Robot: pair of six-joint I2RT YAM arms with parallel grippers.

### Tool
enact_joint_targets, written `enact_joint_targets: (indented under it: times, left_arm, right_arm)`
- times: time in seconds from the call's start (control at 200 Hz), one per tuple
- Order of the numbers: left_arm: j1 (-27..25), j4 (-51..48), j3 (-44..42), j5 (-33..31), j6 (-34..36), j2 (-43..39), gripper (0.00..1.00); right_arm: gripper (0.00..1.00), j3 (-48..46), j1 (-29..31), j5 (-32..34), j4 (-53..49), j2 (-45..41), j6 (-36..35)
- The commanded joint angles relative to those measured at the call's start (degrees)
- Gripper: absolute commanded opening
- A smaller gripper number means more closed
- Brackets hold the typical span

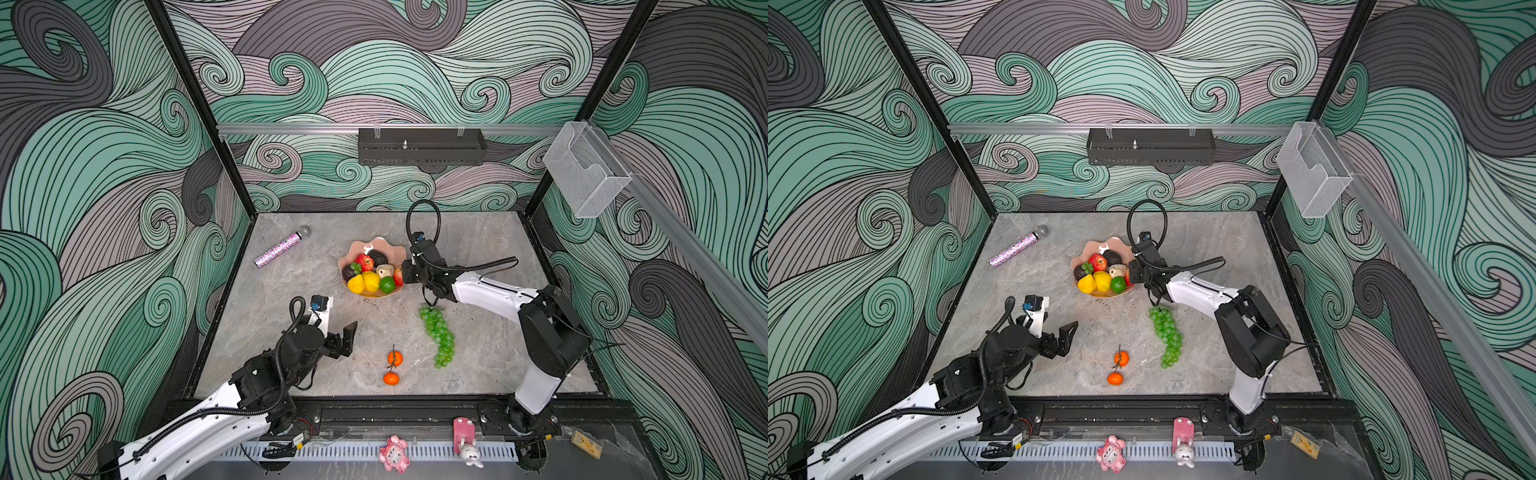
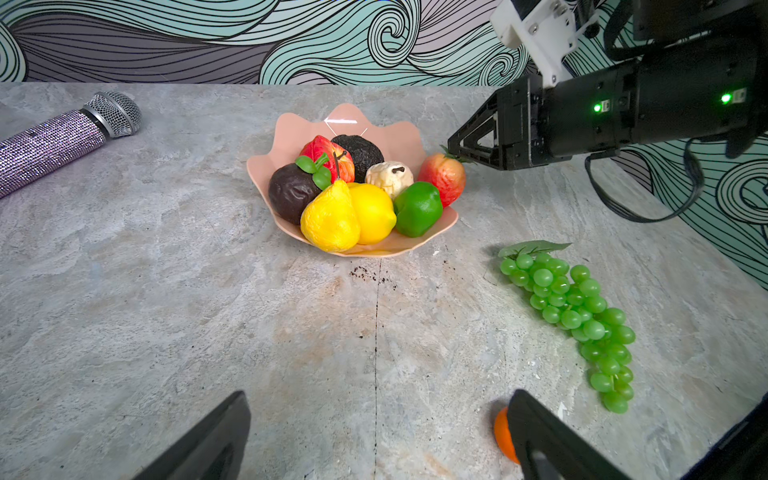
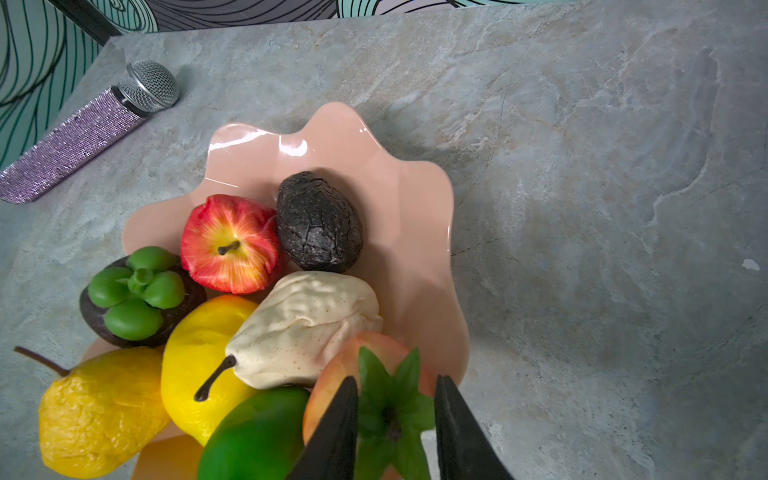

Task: Place and organize the fake fruits in the fruit bowl
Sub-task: 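Lower the peach into the bowl's near edge and open the right gripper, then draw the right gripper back while the left moves toward the tangerines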

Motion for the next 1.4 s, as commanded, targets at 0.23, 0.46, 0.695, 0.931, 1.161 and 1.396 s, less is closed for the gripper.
enact_joint_targets:
  times: [0.23,0.46,0.695,0.931,1.161,1.396]
  left_arm:
    - [0.5,-0.6,1.1,-1.0,-0.9,2.0,0.98]
    - [0.6,-1.5,3.1,0.7,-1.1,6.6,0.96]
    - [0.6,-6.0,7.6,7.2,-4.0,15.3,0.92]
    - [0.2,-6.6,11.2,21.8,-5.8,23.1,0.81]
    - [-6.1,-12.0,18.8,26.8,-9.9,34.3,0.72]
    - [-11.9,-12.9,26.0,24.3,-14.7,47.0,0.63]
  right_arm:
    - [0.49,-0.5,0.2,1.8,-1.4,-3.9,-0.5]
    - [0.55,-2.9,0.1,0.4,-2.7,-11.1,-1.4]
    - [0.66,-13.3,0.1,-5.3,-6.1,-27.7,-5.0]
    - [0.69,-27.9,0.3,-10.3,-9.1,-47.9,-2.2]
    - [0.69,-39.8,0.2,-10.9,-10.5,-60.0,2.7]
    - [0.69,-44.8,0.3,-12.2,-9.9,-65.2,4.8]
